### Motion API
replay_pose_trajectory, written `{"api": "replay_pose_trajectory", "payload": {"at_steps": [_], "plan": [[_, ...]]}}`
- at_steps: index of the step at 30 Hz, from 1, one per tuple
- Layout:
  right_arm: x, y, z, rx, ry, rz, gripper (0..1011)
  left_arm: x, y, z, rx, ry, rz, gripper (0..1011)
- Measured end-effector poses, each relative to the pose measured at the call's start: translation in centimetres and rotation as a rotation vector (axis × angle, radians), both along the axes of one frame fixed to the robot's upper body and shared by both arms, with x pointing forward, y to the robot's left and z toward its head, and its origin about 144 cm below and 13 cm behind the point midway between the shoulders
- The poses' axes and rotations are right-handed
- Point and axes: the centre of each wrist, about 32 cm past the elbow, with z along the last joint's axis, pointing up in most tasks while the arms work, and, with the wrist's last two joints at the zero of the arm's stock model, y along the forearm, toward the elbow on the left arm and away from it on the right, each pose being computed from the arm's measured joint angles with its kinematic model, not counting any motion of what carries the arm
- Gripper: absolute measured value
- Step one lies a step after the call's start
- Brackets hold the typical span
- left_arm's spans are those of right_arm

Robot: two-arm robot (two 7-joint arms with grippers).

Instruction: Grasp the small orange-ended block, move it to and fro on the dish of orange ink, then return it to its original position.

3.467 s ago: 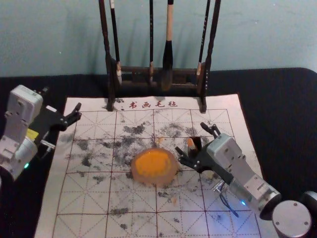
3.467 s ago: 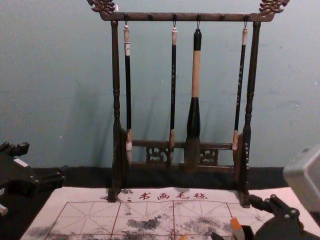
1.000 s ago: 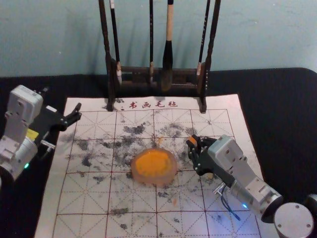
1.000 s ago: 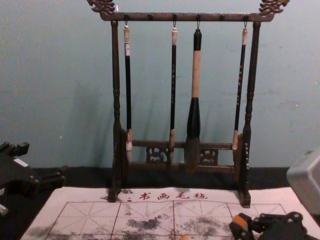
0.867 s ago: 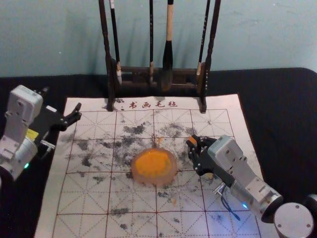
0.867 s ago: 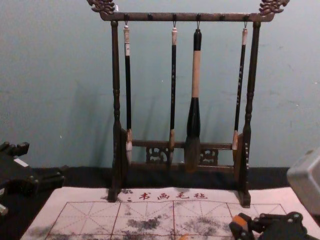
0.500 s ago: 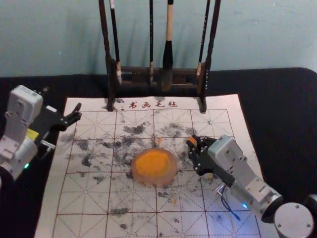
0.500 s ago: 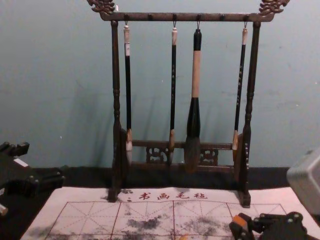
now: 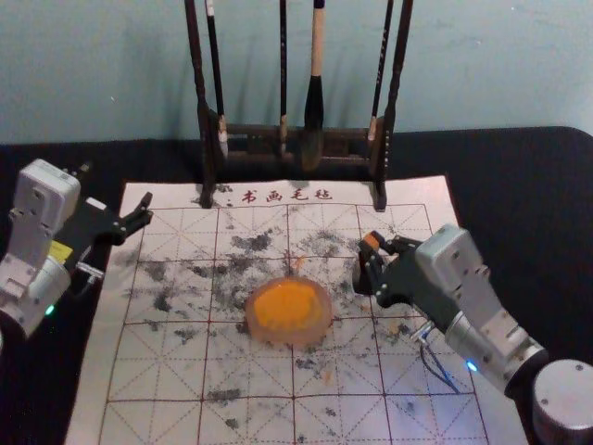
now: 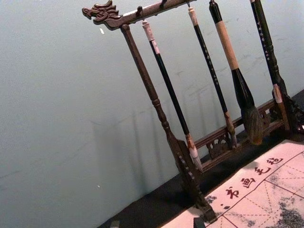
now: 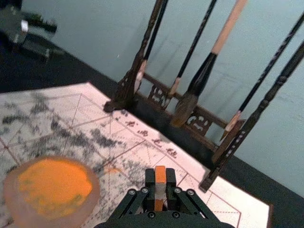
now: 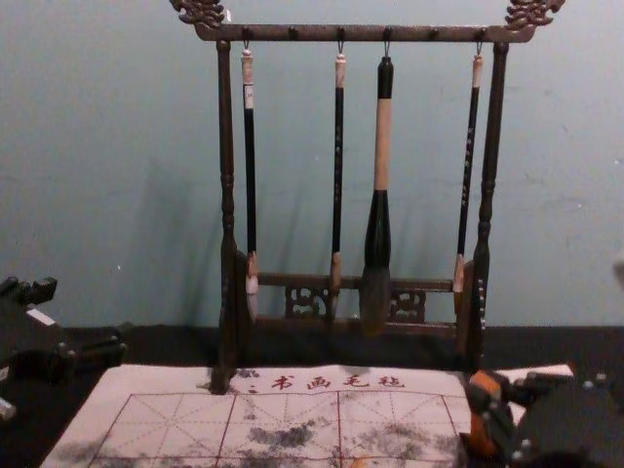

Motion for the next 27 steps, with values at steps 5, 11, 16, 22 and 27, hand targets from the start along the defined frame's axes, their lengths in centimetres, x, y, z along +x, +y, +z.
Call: {"api": "replay_pose_trajectory", "payload": {"at_steps": [5,11,16,22,27], "plan": [[0.1,-0.4,0.9,0.044,0.004,-0.007,126,0.0,0.0,0.0,0.0,0.0,0.0,1001],[0.1,-1.0,1.8,0.099,0.02,-0.013,126,0.0,0.0,0.0,0.0,0.0,0.0,1001],[0.2,-1.6,2.6,0.167,0.05,-0.012,126,0.0,0.0,0.0,0.0,0.0,0.0,1001],[0.6,-2.4,3.5,0.262,0.107,0.036,126,0.0,0.0,0.0,0.0,0.0,0.0,1001],[1.3,-3.0,4.1,0.304,0.135,0.116,126,0.0,0.0,0.0,0.0,0.0,0.0,1001]]}}
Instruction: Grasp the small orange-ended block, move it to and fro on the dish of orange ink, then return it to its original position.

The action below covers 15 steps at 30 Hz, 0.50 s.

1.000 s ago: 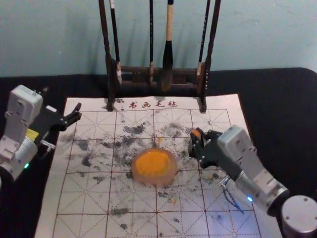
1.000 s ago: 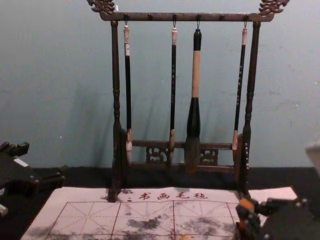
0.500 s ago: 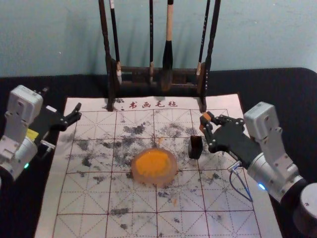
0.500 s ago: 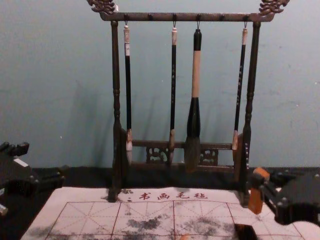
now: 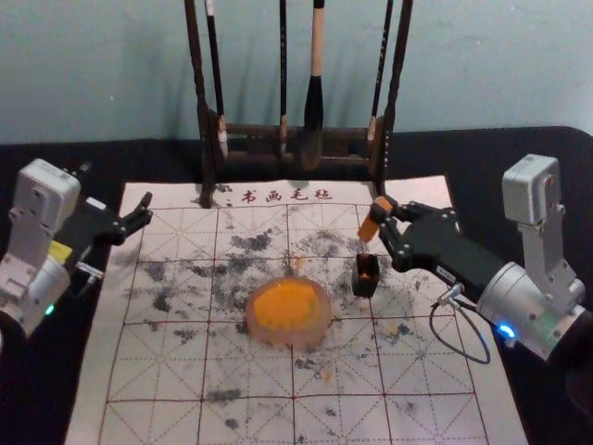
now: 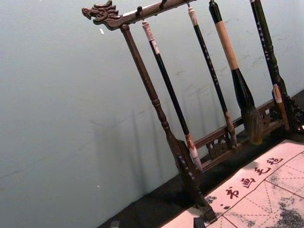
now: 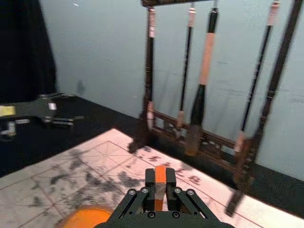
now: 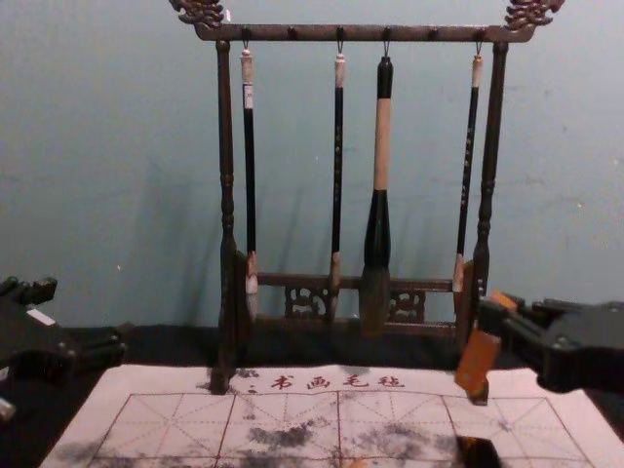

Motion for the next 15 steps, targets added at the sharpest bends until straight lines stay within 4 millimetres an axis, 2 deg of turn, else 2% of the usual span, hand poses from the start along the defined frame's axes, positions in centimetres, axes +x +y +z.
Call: {"api": "replay_pose_trajectory", "payload": {"at_steps": [11,15], "plan": [[2.4,-0.3,0.6,-0.014,-0.02,0.216,126,0.0,0.0,0.0,0.0,0.0,0.0,1001],[3.4,-0.2,0.2,-0.041,-0.027,0.278,126,0.0,0.0,0.0,0.0,0.0,0.0,1002]]}}
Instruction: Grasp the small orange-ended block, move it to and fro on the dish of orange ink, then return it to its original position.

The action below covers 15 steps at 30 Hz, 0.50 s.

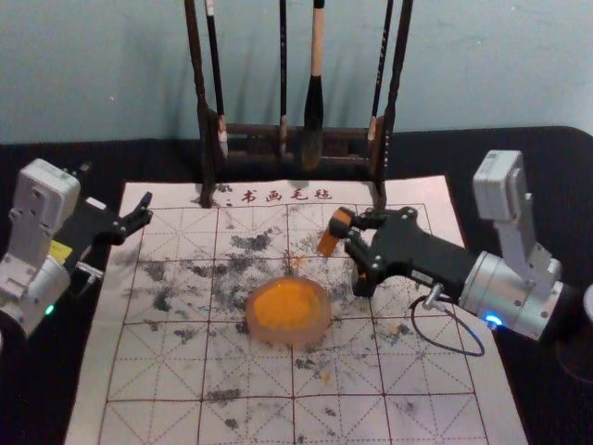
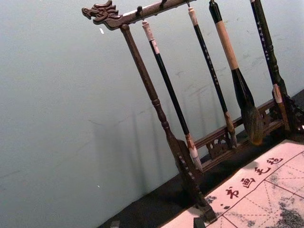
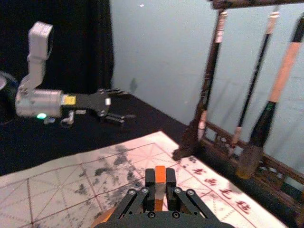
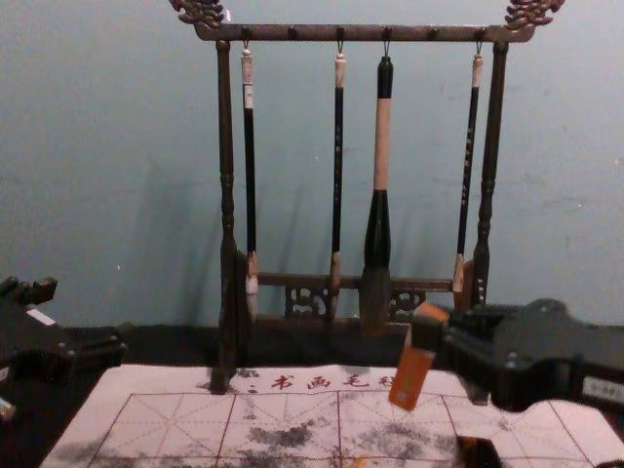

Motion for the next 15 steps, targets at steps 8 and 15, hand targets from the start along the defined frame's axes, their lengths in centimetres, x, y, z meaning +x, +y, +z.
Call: {"api": "replay_pose_trajectory", "payload": {"at_steps": [8,15], "plan": [[1.3,0.4,-1.0,-0.027,0.001,0.086,126,0.0,0.0,0.0,0.0,0.0,0.0,1001],[2.1,0.8,-1.9,-0.045,0.02,0.134,126,0.0,0.0,0.0,0.0,0.0,0.0,1001]]}}
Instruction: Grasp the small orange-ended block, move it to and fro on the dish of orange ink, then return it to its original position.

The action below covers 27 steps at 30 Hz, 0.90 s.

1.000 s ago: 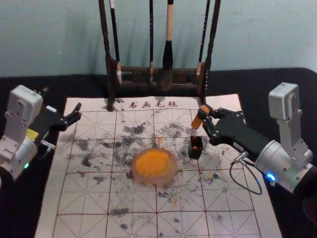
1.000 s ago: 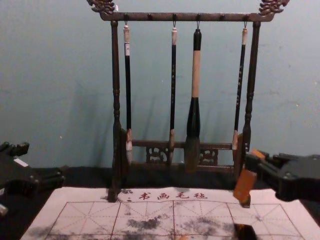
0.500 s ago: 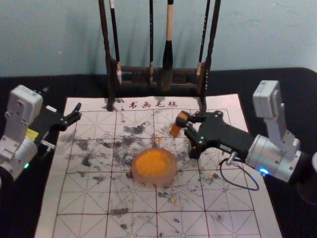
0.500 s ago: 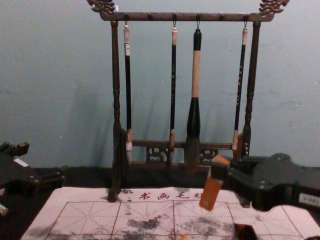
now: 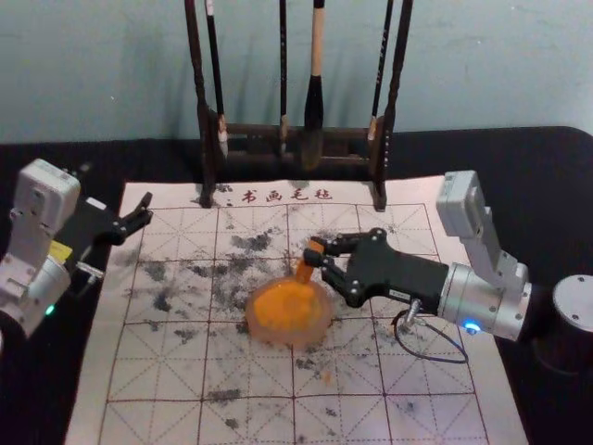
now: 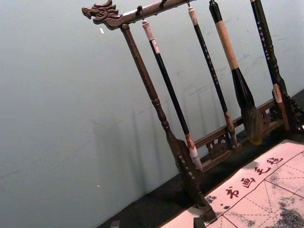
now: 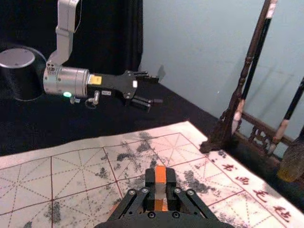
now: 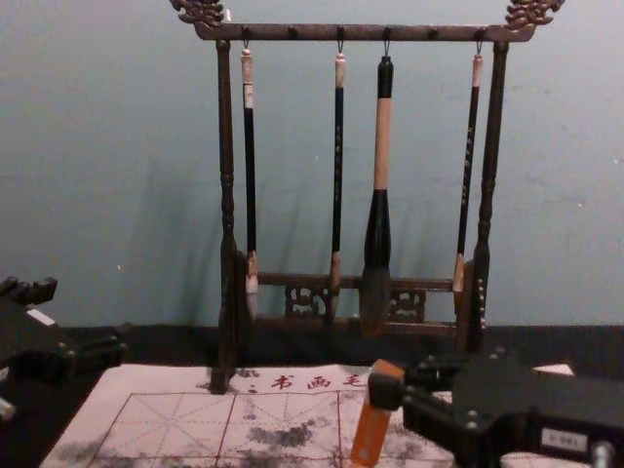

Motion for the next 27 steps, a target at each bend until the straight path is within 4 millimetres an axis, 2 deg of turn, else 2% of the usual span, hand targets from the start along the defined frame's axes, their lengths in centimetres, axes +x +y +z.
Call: {"api": "replay_pose_trajectory", "payload": {"at_steps": [10,27], "plan": [[0.4,0.9,-0.6,-0.041,0.056,0.019,126,0.0,0.0,0.0,0.0,0.0,0.0,1001],[1.3,2.5,-0.3,-0.101,0.084,-0.024,126,0.0,0.0,0.0,0.0,0.0,0.0,1001]]}}
